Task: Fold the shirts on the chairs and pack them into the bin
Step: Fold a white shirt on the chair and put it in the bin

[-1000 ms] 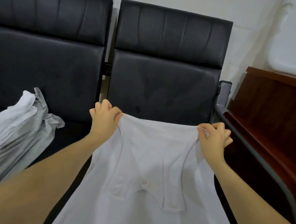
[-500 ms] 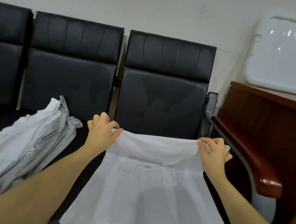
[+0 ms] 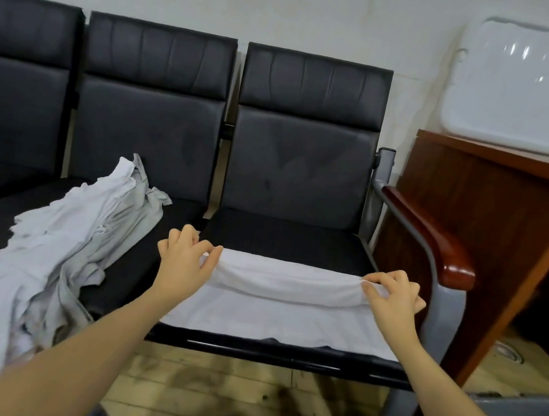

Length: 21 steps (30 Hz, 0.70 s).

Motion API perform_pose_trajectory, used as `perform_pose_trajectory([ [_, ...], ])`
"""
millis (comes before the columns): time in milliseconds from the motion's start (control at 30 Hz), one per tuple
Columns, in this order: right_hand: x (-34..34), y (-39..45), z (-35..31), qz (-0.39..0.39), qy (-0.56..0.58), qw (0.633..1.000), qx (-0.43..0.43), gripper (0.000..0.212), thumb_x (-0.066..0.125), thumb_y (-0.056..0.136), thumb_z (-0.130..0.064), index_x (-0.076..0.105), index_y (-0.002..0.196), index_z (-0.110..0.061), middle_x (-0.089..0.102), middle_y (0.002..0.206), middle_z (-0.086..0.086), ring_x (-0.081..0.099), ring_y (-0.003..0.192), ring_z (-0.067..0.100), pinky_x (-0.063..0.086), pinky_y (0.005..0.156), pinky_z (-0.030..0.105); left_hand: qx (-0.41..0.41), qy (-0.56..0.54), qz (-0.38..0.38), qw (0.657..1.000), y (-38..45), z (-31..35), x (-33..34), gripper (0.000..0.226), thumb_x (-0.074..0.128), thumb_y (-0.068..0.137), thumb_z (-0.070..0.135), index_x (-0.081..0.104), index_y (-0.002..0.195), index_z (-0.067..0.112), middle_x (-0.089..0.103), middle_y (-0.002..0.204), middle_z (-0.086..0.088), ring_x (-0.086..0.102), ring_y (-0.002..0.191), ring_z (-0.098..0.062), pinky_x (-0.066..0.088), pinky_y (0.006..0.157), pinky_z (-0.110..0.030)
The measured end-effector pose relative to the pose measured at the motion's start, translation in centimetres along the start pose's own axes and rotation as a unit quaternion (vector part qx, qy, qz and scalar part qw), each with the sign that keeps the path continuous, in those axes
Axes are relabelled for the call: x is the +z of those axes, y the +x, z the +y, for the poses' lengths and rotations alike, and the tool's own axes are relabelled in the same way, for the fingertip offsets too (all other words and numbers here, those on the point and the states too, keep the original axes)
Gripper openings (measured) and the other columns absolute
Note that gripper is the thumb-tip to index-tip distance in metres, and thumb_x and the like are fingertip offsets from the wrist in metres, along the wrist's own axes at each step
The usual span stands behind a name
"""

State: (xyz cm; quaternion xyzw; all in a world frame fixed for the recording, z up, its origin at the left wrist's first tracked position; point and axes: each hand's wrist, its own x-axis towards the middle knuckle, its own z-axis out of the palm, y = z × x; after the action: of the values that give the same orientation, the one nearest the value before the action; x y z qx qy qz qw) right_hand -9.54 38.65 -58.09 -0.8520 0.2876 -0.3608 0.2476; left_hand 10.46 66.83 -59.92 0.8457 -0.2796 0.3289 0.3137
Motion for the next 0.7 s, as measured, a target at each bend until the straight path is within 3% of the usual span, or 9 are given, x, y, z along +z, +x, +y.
perform_pose_trajectory([
  [200, 0.1, -2.6, 1.9, -0.004, -0.043, 0.999, 0.016, 0.017, 0.057, 0.093, -0.021, 0.067, 0.080, -0.025, 0.049, 0.094, -0.003, 0.037, 0.101, 0.021, 0.014, 0.080, 0.030, 0.021, 0.030, 0.018, 0.999, -3.7, -0.2, -0.2, 0.050, 0.041, 0.088, 0.045, 0.055, 0.051, 0.014, 0.034, 0.074, 0.002, 0.029, 0.074, -0.018, 0.020, 0.067, -0.035],
  [300, 0.7, -2.8, 1.8, -0.024, -0.126, 0.992, 0.011, 0.023, 0.051, 0.095, -0.034, 0.071, 0.095, -0.022, 0.054, 0.107, -0.005, 0.039, 0.112, 0.021, 0.017, 0.092, 0.033, 0.049, 0.062, -0.003, 0.997, -4.1, 0.0, 0.3, 0.049, 0.042, 0.087, 0.046, 0.060, 0.052, 0.017, 0.041, 0.071, 0.001, 0.037, 0.071, -0.022, 0.022, 0.065, -0.034],
  [400, 1.9, -1.9, 0.8, -0.085, -0.186, 0.979, -0.018, 0.029, 0.045, 0.097, -0.039, 0.067, 0.111, -0.025, 0.054, 0.124, -0.006, 0.042, 0.120, 0.019, 0.019, 0.098, 0.033, 0.049, 0.080, -0.085, 0.992, -2.9, 1.6, 1.3, 0.054, 0.035, 0.088, 0.052, 0.071, 0.064, 0.019, 0.054, 0.077, 0.000, 0.050, 0.076, -0.026, 0.030, 0.069, -0.036],
  [467, 3.3, -1.4, 0.6, -0.173, -0.204, 0.962, -0.048, 0.037, 0.043, 0.098, -0.041, 0.057, 0.128, -0.025, 0.049, 0.139, -0.002, 0.043, 0.127, 0.020, 0.025, 0.104, 0.034, 0.039, 0.103, -0.221, 0.969, -2.3, 2.9, 2.0, 0.059, 0.027, 0.088, 0.058, 0.073, 0.098, 0.023, 0.059, 0.107, -0.001, 0.052, 0.101, -0.026, 0.032, 0.084, -0.039],
  [533, 4.7, -1.4, 0.9, -0.288, -0.217, 0.931, -0.054, 0.052, 0.036, 0.100, -0.046, 0.035, 0.146, -0.023, 0.029, 0.155, 0.001, 0.029, 0.140, 0.021, 0.021, 0.113, 0.034, 0.037, 0.127, -0.361, 0.923, -2.6, 3.4, 3.3, 0.059, 0.024, 0.094, 0.060, 0.048, 0.136, 0.026, 0.036, 0.146, -0.002, 0.031, 0.132, -0.024, 0.022, 0.104, -0.038],
  [567, 5.3, -1.5, 1.2, -0.332, -0.229, 0.914, -0.049, 0.057, 0.030, 0.100, -0.049, 0.023, 0.151, -0.025, 0.016, 0.159, -0.002, 0.018, 0.145, 0.019, 0.014, 0.117, 0.034, 0.028, 0.129, -0.423, 0.896, -2.8, 3.4, 3.7, 0.061, 0.023, 0.095, 0.060, 0.031, 0.146, 0.026, 0.018, 0.156, -0.002, 0.018, 0.141, -0.023, 0.014, 0.111, -0.039],
  [633, 6.1, -1.3, 1.8, -0.368, -0.245, 0.896, -0.045, 0.058, 0.020, 0.101, -0.052, 0.008, 0.153, -0.031, 0.000, 0.161, -0.007, 0.001, 0.148, 0.015, 0.002, 0.119, 0.035, 0.001, 0.111, -0.481, 0.870, -3.1, 3.0, 4.8, 0.067, 0.018, 0.095, 0.061, 0.005, 0.152, 0.029, -0.006, 0.160, 0.001, -0.004, 0.146, -0.021, 0.001, 0.116, -0.043],
  [700, 6.7, -0.3, 2.0, -0.369, -0.247, 0.895, -0.042, 0.057, 0.018, 0.101, -0.052, 0.004, 0.153, -0.033, -0.004, 0.160, -0.009, -0.003, 0.148, 0.013, -0.001, 0.120, 0.036, -0.009, 0.099, -0.486, 0.868, -2.6, 2.4, 5.6, 0.068, 0.016, 0.094, 0.063, -0.002, 0.151, 0.031, -0.012, 0.159, 0.001, -0.010, 0.146, -0.019, -0.004, 0.117, -0.044],
])
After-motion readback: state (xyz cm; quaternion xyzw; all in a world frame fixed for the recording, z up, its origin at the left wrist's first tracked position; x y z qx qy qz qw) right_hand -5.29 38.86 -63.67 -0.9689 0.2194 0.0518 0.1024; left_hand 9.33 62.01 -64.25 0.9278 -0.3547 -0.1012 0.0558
